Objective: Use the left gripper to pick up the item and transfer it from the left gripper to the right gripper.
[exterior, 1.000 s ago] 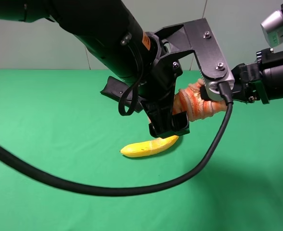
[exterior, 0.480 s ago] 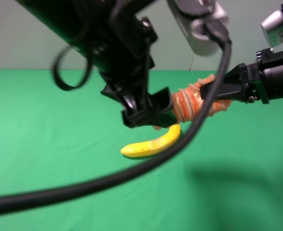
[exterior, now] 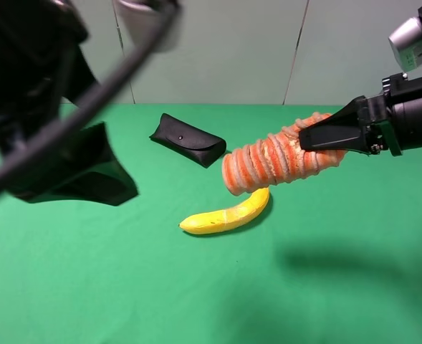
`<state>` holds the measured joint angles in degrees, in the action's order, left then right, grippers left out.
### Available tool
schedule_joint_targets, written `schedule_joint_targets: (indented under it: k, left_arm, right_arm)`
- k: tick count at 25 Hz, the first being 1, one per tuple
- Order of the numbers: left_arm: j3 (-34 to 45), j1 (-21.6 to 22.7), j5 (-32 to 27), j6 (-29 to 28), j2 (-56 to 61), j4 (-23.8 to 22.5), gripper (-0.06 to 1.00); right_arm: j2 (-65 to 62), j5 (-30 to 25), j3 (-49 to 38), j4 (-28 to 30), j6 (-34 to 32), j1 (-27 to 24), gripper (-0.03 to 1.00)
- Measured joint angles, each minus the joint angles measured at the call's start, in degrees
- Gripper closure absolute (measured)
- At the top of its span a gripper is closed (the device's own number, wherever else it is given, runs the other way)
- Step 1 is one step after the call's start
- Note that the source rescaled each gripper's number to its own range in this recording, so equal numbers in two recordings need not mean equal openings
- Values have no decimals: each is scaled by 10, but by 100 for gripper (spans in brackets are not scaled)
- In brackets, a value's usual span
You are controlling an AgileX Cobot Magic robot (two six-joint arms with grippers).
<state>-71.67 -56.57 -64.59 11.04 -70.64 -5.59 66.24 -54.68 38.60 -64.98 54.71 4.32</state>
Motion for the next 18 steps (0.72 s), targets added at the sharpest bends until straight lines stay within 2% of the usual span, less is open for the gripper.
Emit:
schedule_joint_targets:
  k: [7,11,18]
  left_arm:
    - [98,28,-6,-33,107,-13,-6]
    - [163,29,-2,-64,178,-13,-6]
    - [268,29,0,-147,325,-13,-6]
  right_arm:
    - [0,0,0,0,0,0,96]
    - [0,0,0,0,0,0,96]
    - [0,19,0,1,0,0,96]
